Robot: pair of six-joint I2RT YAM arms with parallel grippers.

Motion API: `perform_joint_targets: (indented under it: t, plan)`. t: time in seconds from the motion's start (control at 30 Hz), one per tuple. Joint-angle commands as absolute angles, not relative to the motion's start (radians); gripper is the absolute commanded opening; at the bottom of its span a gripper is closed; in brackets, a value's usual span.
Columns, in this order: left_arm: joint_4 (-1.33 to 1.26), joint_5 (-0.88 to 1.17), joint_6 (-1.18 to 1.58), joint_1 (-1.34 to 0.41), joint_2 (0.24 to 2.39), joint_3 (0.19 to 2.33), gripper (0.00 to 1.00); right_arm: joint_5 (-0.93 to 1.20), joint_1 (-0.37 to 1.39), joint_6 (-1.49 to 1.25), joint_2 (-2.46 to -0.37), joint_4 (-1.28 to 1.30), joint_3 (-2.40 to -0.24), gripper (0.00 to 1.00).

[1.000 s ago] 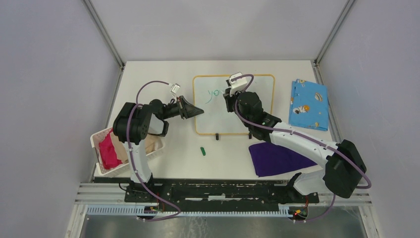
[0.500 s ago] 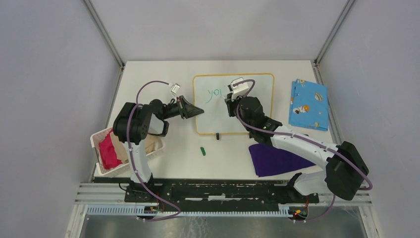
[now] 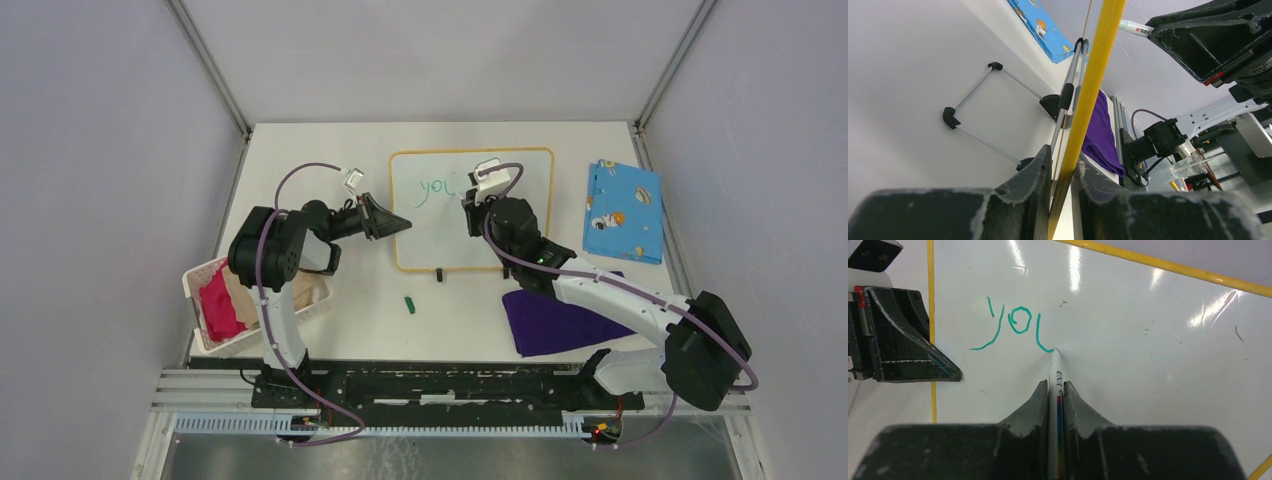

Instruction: Write a sentence on the whiteboard

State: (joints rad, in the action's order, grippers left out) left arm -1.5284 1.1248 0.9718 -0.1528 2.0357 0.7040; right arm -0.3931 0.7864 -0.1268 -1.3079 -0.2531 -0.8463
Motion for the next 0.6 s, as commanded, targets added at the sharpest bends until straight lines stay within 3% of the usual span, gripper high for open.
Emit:
perform_joint_targets:
  t: [0.0,0.57]
  plan:
    - [-1.738,1.142,0.999,-0.158,2.033,0.718,0.23,-0.451,0.765,-0.12,-1.289,-0.262,-0.855,0.0]
    - [-1.738,1.145,1.002,-0.161,2.033,0.72,0.23,-0.444,0.758,-0.111,-1.322,-0.25,-0.932,0.0]
